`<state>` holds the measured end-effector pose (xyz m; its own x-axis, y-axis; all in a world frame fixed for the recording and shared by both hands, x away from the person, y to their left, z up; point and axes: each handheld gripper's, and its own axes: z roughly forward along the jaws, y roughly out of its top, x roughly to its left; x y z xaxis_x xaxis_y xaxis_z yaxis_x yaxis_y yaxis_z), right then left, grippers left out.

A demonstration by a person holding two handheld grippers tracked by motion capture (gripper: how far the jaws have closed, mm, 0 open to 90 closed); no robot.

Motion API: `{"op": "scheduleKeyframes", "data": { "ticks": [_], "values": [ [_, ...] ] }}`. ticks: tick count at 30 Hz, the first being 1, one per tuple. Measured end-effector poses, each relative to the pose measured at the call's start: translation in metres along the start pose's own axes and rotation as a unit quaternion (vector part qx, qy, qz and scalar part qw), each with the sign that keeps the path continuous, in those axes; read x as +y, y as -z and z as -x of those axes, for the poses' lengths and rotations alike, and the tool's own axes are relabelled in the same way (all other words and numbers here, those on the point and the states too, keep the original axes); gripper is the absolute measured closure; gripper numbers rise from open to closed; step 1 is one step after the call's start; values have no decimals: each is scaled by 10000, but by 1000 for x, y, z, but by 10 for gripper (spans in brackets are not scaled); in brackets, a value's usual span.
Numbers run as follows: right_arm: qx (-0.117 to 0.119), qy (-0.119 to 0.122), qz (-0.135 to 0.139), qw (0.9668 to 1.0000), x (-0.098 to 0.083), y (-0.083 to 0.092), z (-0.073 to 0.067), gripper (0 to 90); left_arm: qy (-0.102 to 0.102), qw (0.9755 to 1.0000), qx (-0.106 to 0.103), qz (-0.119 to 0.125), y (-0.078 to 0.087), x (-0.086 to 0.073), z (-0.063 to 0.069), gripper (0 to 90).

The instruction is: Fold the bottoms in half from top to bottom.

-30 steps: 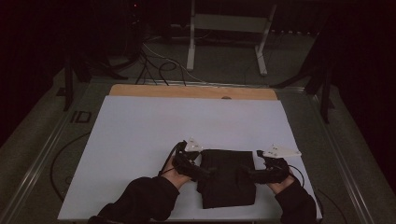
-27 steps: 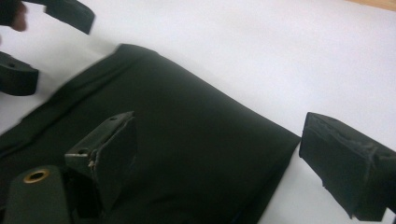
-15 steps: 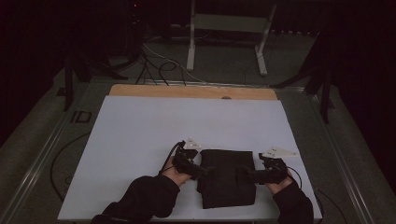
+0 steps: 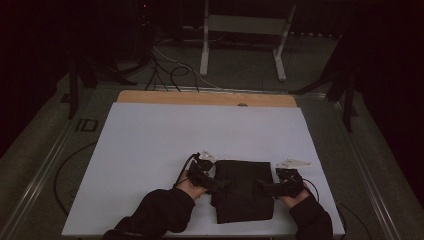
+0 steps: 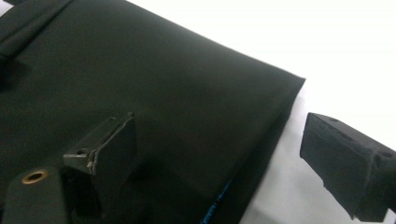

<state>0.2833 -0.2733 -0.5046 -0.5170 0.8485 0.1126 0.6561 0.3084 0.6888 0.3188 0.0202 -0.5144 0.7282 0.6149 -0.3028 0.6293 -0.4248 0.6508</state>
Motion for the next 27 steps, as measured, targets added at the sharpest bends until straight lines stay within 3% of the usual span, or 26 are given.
{"op": "scheduleKeyframes", "data": {
  "ticks": [3, 12, 17, 22, 27],
  "values": [
    [-19, -72, -46, 10000, 0, -2, 1, 115, 132, 9999, -31, 1, -2, -2, -2, 81],
    [-31, -209, -234, 9995, -2, -7, 3, 144, 198, 9998, 8, 20, -3, -3, 0, 169],
    [-43, -182, -393, 9991, -3, -10, 1, 186, 259, 9996, -73, 21, -3, -4, 1, 298],
    [-115, -129, -411, 9990, -4, -8, 1, 275, 280, 9996, -12, -38, -4, -3, 3, 329],
    [-22, -61, -424, 9991, -3, -8, -3, 380, 255, 9996, -8, -133, -4, -1, 3, 369]
  ]
}}
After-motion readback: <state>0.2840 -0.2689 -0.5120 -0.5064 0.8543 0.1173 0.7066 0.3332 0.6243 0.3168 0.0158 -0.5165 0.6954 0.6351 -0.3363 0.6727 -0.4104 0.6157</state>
